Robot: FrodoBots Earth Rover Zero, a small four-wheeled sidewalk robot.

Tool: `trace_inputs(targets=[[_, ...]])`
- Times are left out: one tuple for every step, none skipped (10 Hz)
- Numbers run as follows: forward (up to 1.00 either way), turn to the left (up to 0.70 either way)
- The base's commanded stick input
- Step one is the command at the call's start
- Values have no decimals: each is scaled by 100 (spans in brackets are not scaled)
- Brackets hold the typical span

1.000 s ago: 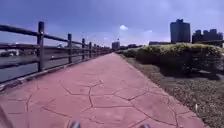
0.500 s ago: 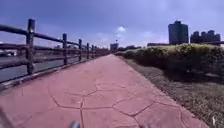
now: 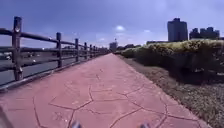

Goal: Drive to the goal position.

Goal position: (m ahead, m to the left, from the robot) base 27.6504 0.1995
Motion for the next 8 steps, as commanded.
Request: trace_inputs(targets=[[70, 0], [70, -4], [70, -29], [70, -35], [70, -35], [70, -35], [70, -23], [70, -4]])
